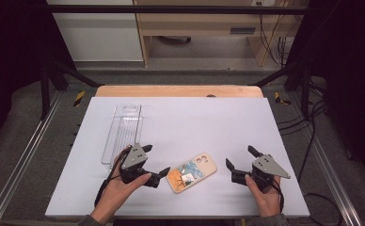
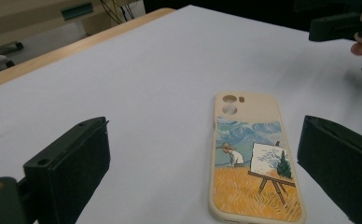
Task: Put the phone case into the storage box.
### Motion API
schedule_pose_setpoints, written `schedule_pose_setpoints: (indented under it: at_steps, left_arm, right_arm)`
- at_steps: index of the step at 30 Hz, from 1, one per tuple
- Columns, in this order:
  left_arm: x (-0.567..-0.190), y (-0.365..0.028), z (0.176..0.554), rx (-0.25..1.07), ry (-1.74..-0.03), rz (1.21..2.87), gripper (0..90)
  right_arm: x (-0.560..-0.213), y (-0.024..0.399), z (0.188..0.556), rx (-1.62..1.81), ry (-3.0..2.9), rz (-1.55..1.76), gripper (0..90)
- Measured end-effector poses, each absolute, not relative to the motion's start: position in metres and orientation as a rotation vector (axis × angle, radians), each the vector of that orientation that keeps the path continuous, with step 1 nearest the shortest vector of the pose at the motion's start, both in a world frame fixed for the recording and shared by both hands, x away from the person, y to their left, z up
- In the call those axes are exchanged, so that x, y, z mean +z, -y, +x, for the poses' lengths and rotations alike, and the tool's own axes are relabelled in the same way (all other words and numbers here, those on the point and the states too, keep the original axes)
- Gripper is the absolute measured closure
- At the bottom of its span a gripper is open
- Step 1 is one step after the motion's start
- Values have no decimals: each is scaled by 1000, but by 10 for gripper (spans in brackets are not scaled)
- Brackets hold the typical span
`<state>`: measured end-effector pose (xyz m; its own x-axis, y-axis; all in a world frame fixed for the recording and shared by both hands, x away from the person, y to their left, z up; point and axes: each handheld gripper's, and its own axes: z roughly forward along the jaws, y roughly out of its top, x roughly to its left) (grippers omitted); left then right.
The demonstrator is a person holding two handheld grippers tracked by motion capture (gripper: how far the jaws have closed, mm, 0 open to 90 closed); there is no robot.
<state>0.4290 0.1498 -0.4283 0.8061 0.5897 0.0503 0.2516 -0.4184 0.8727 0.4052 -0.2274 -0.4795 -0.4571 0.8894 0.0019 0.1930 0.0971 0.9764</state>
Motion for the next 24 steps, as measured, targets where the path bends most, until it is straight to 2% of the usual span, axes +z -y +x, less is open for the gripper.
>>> schedule_pose_setpoints:
  at_steps: [11, 24]
  left_arm:
    - [-440, -120, 437, 386, -611, 2086, 30]
    - [-448, -105, 437, 337, -600, 2144, 29]
  right_arm:
    - [-479, 230, 406, 1408, -1734, 1079, 59]
    - [-480, 230, 405, 1407, -1732, 1078, 61]
